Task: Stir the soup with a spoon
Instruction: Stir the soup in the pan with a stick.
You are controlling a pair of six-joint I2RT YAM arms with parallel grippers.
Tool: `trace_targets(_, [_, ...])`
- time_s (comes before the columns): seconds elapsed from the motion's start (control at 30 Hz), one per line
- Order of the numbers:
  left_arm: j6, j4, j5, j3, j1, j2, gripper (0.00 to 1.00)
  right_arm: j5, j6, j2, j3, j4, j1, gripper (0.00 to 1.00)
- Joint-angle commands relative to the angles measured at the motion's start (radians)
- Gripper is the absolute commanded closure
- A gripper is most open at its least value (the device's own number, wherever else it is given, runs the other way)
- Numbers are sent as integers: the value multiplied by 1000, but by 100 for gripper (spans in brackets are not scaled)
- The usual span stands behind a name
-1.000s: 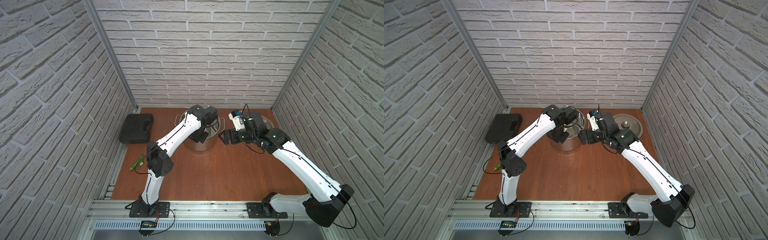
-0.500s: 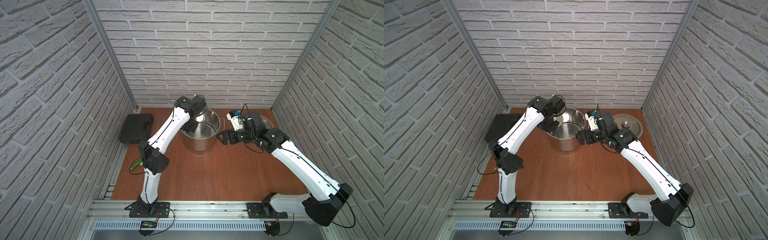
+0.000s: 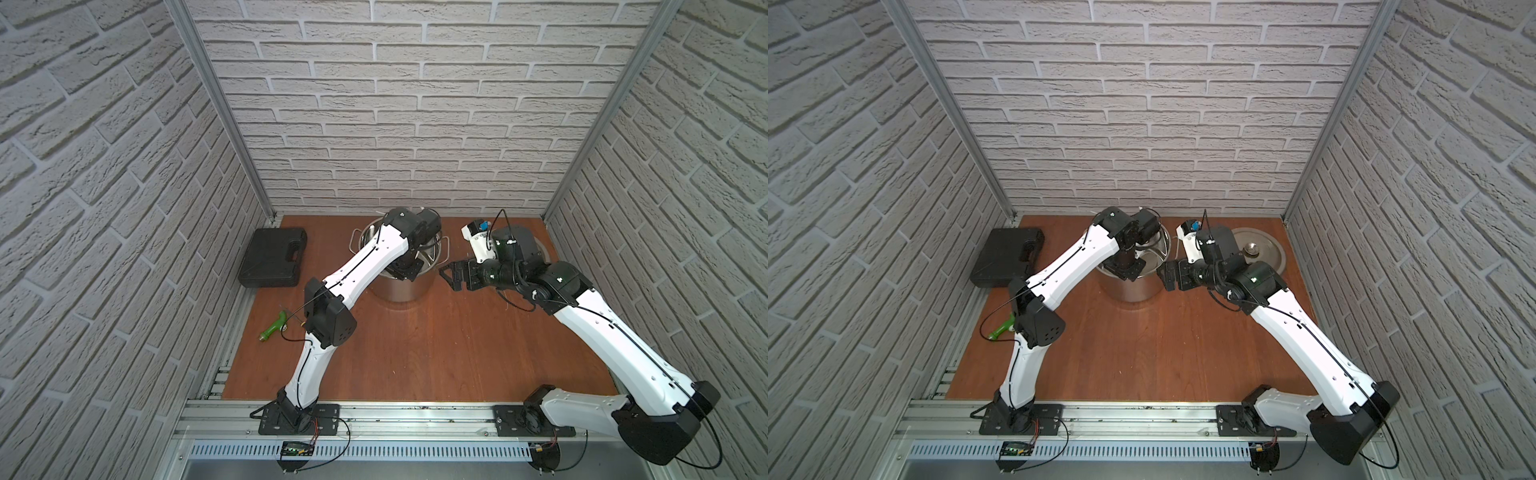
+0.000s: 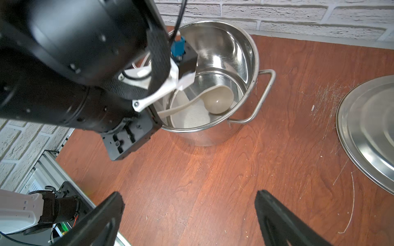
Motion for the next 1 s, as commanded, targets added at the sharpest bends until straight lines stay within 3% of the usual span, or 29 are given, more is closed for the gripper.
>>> trace_targets(0.0, [-36,-22,-27,-66,9,-106,100,6,-3,-17,-22,18,-4,0])
trace_targets(0.23, [-50,-88,-168,-117,58,-172,100,-27,17,3,-24,48,-4,0])
trace_targets(0.47, [-24,-92,-249,-22,104,-121,100,-37,19,18,13,43,-4,0])
trace_targets(0.67, [-40,10,-70,16,111,-189,100,-5,17,-5,17,22,-4,0])
trace_targets(0.8, [-53,91,72,-74,117,-297,100,22,11,-25,10,10,-4,0])
trace_targets(0.97, [-116,190,100,-269,129,-511,100,42,2,-30,14,7,-5,0])
